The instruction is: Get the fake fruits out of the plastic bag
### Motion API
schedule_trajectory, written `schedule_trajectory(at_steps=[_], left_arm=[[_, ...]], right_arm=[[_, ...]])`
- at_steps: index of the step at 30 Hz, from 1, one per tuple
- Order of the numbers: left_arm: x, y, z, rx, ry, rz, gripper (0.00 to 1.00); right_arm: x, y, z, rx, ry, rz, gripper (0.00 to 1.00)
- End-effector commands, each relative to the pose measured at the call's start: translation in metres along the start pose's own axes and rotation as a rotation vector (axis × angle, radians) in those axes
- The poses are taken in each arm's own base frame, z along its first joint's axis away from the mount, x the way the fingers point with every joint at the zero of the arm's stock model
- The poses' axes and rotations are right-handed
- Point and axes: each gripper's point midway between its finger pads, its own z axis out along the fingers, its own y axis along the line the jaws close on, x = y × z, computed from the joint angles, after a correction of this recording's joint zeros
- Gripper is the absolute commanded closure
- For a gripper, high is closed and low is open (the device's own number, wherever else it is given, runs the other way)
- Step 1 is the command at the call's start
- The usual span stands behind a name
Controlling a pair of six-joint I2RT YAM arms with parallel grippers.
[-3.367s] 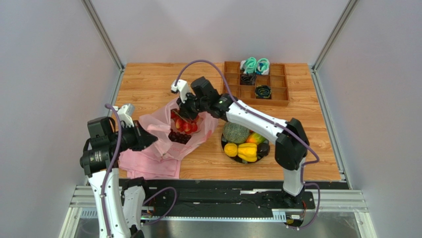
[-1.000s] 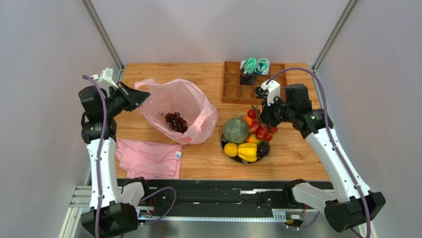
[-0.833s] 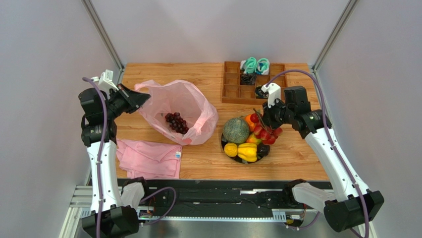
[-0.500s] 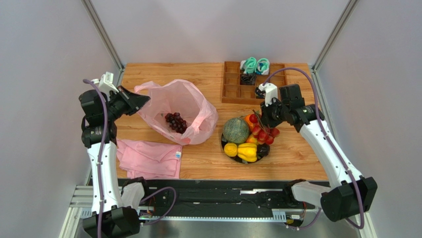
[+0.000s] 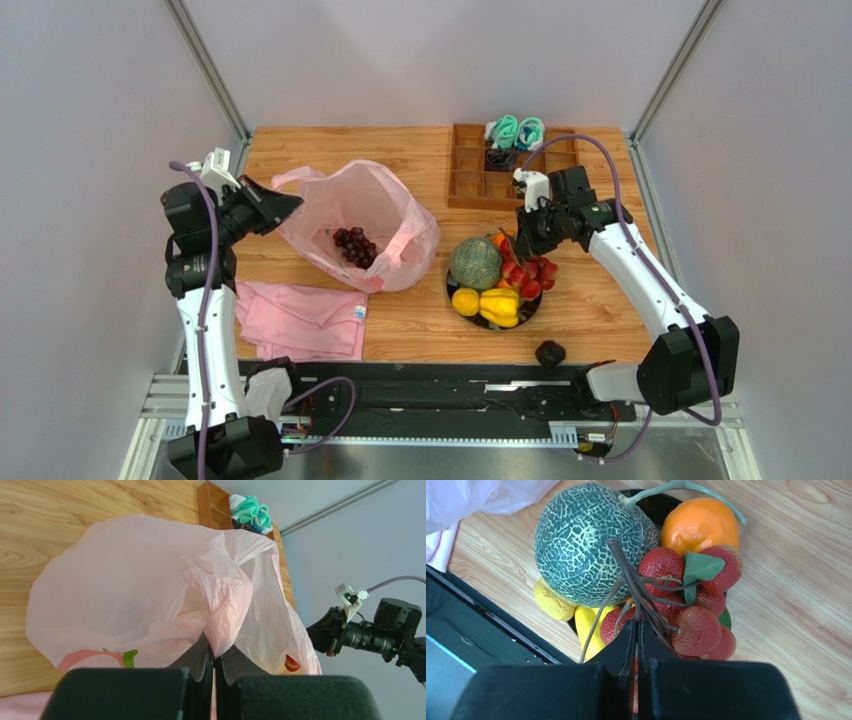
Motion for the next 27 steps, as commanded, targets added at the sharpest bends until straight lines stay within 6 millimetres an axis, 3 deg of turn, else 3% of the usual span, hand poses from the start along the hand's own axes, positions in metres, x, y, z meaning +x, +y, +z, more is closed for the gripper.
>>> schedule_trajectory(at_steps=[1, 7, 9, 10, 11, 15, 18, 20, 23, 24, 26, 27], left_arm=[[-0.001, 0.004, -0.001, -0.007, -0.012, 0.02, 1.0], [0.0, 0.007, 0.001, -0.006, -0.012, 0.011, 1.0], [0.0, 0.008, 0.002, -0.006, -0.014, 0.009, 1.0], [0.001, 0.008, 0.002, -0.005, -0.013, 0.007, 1.0], [0.001, 0.008, 0.002, -0.003, -0.012, 0.007, 1.0], [0.001, 0.007, 0.002, -0.001, -0.012, 0.008, 1.0], [0.001, 0.007, 0.002, 0.001, -0.012, 0.006, 1.0], [0.001, 0.007, 0.002, 0.001, -0.013, 0.004, 1.0], [0.001, 0.007, 0.003, 0.004, -0.012, 0.002, 1.0], [0.001, 0.007, 0.003, 0.005, -0.01, 0.0, 1.0], [0.002, 0.006, 0.003, 0.009, -0.008, 0.001, 1.0], [0.003, 0.007, 0.003, 0.008, -0.006, -0.003, 1.0]], right_arm=[[-0.028, 0.004, -0.001, -0.026, -0.081, 0.024, 1.0], [-0.037, 0.009, 0.006, -0.065, -0.089, 0.06, 1.0], [-0.038, 0.008, 0.009, -0.067, -0.086, 0.064, 0.95], [-0.039, 0.008, 0.01, -0.067, -0.086, 0.065, 0.89], [-0.042, 0.008, 0.009, -0.067, -0.092, 0.064, 0.72], [-0.052, 0.002, -0.006, -0.016, -0.113, 0.009, 0.47], [-0.06, -0.012, -0.034, 0.107, -0.157, -0.069, 0.24], [-0.058, -0.019, -0.056, 0.188, -0.19, -0.1, 0.04], [-0.026, -0.028, -0.072, 0.248, -0.118, -0.178, 0.0], [0.004, -0.026, -0.072, 0.21, -0.006, -0.258, 0.0], [0.04, -0.022, -0.077, 0.154, 0.109, -0.341, 0.02], [0.074, -0.013, -0.082, 0.052, 0.23, -0.432, 0.02]])
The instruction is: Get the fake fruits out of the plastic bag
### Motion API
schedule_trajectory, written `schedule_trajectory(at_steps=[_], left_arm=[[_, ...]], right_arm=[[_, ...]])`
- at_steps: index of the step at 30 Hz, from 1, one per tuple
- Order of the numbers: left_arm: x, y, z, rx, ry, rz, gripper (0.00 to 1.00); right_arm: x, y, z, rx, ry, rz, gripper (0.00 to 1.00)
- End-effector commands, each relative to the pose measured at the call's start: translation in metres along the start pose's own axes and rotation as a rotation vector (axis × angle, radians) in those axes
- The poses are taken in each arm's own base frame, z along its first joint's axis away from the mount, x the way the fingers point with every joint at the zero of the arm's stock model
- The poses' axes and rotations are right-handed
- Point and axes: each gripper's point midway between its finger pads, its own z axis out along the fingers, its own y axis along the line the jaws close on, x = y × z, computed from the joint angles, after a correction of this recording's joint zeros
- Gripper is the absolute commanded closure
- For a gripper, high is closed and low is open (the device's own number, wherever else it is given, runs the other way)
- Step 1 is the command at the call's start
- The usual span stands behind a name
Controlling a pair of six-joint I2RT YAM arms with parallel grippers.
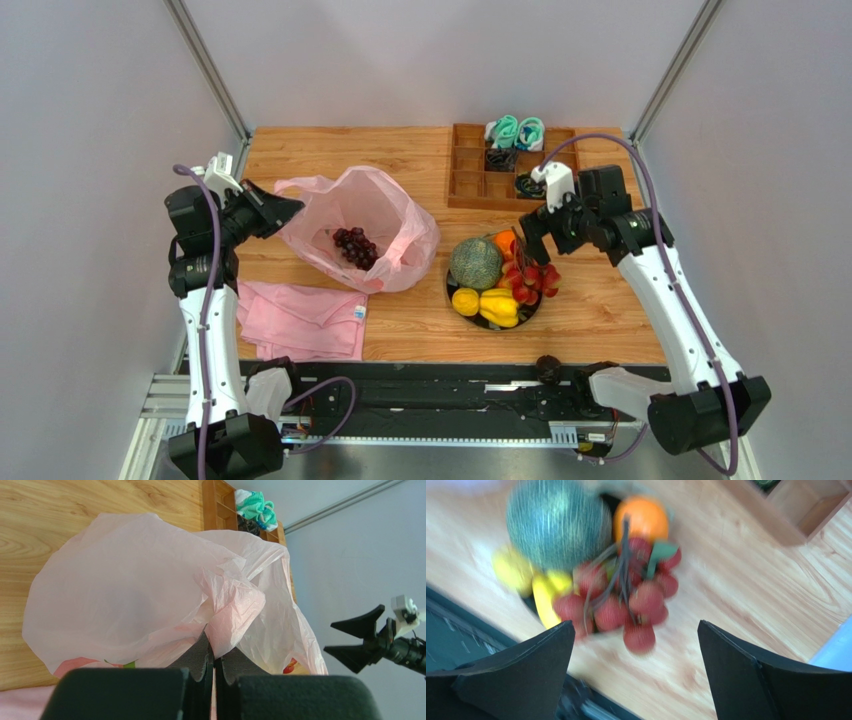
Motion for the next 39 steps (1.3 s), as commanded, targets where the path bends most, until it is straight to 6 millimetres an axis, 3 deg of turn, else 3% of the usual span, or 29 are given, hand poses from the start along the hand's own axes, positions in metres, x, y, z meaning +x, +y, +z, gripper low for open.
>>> schedule_trajectory(at_steps=[1, 4, 6, 7, 11, 20, 25, 28, 34, 39], left_arm=[[-0.006, -0.004, -0.001, 0.028, -0.02, 0.022, 1.0], [-0.003, -0.001, 0.001, 0.024, -0.016, 0.017, 1.0], [0.0, 0.002, 0.002, 0.018, -0.011, 0.012, 1.0], [0.0, 0.002, 0.002, 0.018, -0.011, 0.012, 1.0], [0.003, 0.004, 0.001, 0.017, -0.008, 0.012, 1.0], [0.004, 0.006, 0.001, 0.004, -0.005, 0.025, 1.0], [0.005, 0.008, 0.001, 0.002, 0.0, 0.024, 1.0], [0.006, 0.008, 0.001, 0.001, 0.005, 0.026, 1.0], [0.006, 0.01, 0.002, -0.006, 0.008, 0.029, 1.0], [0.004, 0.01, 0.005, -0.001, 0.008, 0.016, 1.0]], right_arm=[[0.116, 0.026, -0.031, -0.238, 0.38, -0.312, 0.04], [0.178, 0.048, -0.056, -0.443, 0.528, -0.465, 0.05], [0.203, 0.061, -0.067, -0.536, 0.571, -0.503, 0.05], [0.209, 0.061, -0.062, -0.544, 0.564, -0.523, 0.03], [0.208, 0.074, -0.056, -0.659, 0.525, -0.584, 0.03], [0.222, 0.077, -0.039, -0.806, 0.664, -0.611, 0.09], [0.226, 0.082, -0.038, -0.892, 0.656, -0.744, 0.13], [0.236, 0.071, -0.028, -0.808, 0.694, -0.792, 0.14], [0.235, 0.036, -0.021, -0.653, 0.746, -0.695, 0.14], [0.227, -0.016, -0.008, -0.486, 0.739, -0.511, 0.15]])
